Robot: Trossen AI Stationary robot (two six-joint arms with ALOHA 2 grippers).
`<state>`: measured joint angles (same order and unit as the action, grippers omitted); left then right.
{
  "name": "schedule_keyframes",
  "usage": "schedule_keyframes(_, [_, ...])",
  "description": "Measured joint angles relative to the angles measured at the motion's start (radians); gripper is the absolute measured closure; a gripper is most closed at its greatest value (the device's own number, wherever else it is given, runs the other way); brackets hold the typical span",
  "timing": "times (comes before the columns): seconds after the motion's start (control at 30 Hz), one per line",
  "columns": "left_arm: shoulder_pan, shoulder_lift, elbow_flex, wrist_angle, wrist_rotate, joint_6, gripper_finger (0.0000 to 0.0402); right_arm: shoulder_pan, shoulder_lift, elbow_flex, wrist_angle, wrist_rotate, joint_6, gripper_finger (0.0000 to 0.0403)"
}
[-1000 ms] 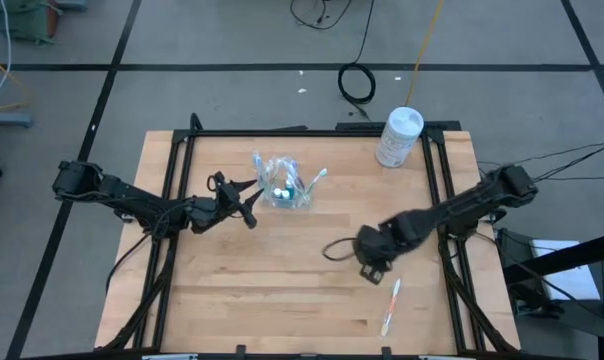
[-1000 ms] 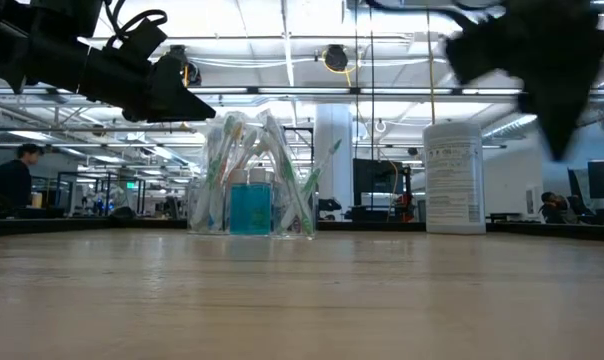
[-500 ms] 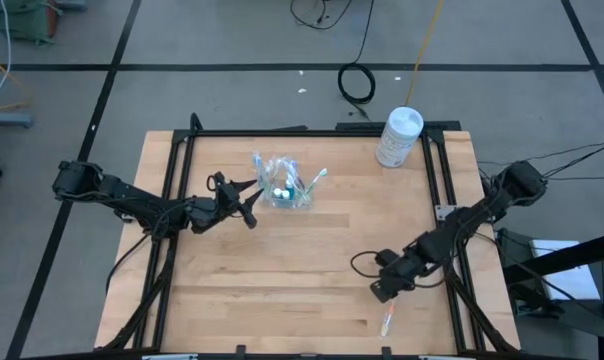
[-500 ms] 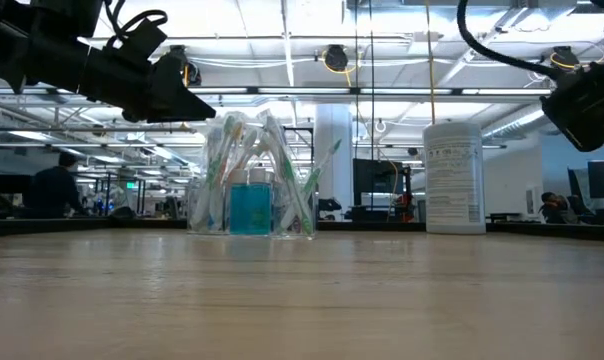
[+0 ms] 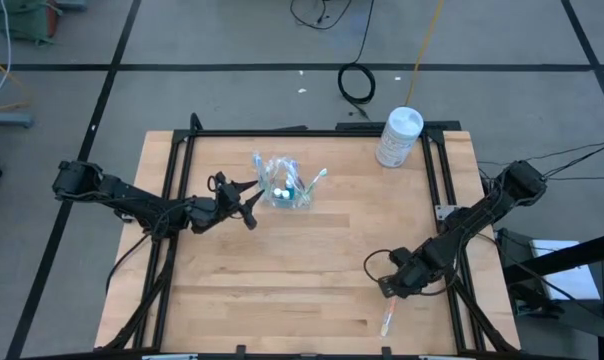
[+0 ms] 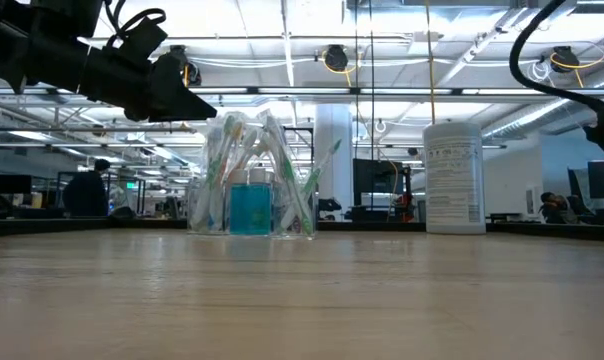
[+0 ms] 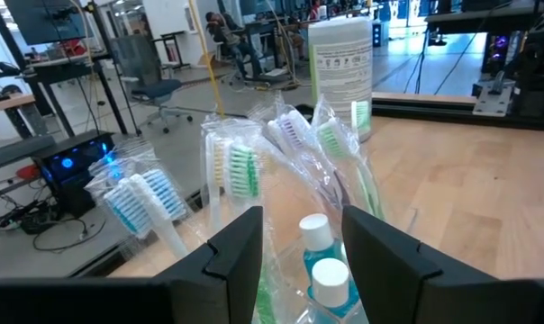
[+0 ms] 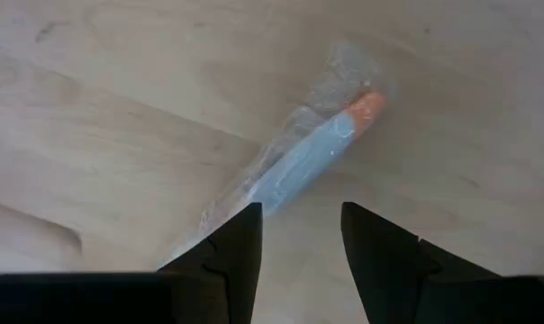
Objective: Pick & Place toothbrushing station
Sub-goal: Put the orange toothbrush into the transparent organizer
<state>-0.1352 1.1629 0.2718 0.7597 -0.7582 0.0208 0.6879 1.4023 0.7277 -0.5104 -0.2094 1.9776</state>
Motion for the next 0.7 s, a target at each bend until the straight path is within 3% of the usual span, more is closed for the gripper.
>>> schedule_keyframes(0.2, [0.0, 0.0, 0.0, 0.001, 0.001, 0.0, 0.0245, -0.021, 0.0, 0.0, 0.008, 0.082, -0.059, 0.0259])
schedule_keyframes(0.4, [0.0, 0.0, 0.0, 0.0, 0.002, 0.0, 0.0245, -0.026, 0.001, -0.018, 0.038, 0.076, -0.053, 0.0259])
schedule_keyframes(0.7, [0.0, 0.0, 0.0, 0.0, 0.002, 0.0, 0.0245, -0.025, -0.006, -0.134, 0.259, 0.073, -0.052, 0.0259])
